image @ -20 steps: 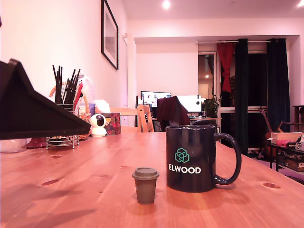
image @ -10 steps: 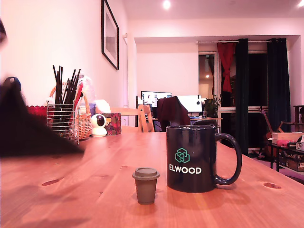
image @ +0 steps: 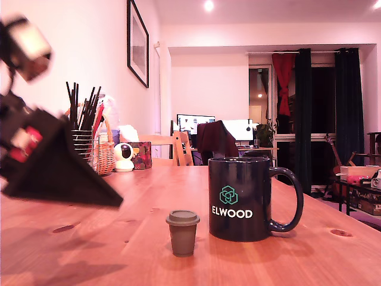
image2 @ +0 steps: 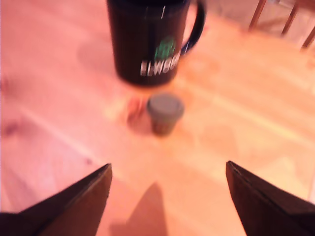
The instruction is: Pick the coffee capsule and then drop it inside the coffee cup in front of you
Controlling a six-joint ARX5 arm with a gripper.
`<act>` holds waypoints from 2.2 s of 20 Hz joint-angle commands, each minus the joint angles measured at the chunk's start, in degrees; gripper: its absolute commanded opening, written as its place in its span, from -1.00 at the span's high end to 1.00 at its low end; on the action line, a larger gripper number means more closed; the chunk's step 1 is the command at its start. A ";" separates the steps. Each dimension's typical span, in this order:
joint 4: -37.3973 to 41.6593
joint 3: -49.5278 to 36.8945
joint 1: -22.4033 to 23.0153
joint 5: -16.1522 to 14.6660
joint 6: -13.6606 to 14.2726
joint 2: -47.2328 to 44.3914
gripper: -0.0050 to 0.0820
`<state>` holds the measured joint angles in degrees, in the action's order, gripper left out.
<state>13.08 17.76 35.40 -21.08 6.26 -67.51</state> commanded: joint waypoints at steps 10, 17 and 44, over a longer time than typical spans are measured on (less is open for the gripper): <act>-6.97 11.78 1.99 0.81 3.45 -11.56 -0.66; -8.79 17.66 3.85 1.53 6.08 -19.45 -0.66; -10.16 27.08 6.01 1.14 7.69 -31.12 0.45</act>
<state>2.57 44.60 41.17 -19.62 13.54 -97.93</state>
